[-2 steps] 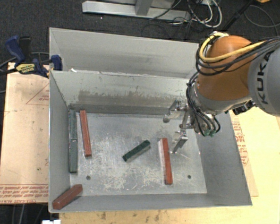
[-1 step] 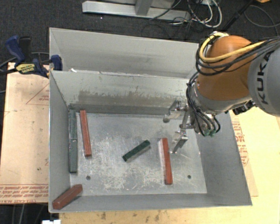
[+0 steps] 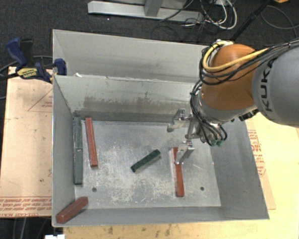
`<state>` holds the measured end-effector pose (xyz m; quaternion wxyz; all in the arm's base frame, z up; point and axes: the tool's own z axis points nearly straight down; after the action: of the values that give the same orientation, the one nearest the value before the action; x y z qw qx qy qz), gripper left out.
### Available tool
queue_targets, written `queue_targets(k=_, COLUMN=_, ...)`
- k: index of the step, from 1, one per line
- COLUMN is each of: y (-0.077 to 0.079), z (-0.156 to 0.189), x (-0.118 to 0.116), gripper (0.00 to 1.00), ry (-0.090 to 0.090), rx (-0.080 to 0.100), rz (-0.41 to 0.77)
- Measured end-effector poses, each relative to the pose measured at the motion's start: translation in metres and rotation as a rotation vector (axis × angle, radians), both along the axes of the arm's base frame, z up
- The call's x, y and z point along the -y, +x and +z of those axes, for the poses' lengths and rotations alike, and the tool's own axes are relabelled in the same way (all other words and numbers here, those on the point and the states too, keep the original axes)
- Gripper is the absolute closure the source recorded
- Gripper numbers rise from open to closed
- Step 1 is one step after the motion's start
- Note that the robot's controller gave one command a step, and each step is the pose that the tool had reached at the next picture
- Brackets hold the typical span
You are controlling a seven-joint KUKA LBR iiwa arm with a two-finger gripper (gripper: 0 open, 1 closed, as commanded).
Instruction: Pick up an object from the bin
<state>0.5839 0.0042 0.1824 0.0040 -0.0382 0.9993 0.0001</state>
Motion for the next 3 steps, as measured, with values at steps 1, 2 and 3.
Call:
queue_targets(k=1, y=0.0223, z=-0.1046, x=-0.0027, gripper=1.0, ry=0.0, rx=0.004, rz=0.211)
queue_targets(k=2, y=0.0221, z=-0.106, x=-0.0022, gripper=0.0, ry=0.0, rx=0.006, rz=0.211)
queue_targets(k=3, y=0.0222, z=-0.1059, x=-0.0021, gripper=0.0, ry=0.0, rx=0.007, rz=0.21)
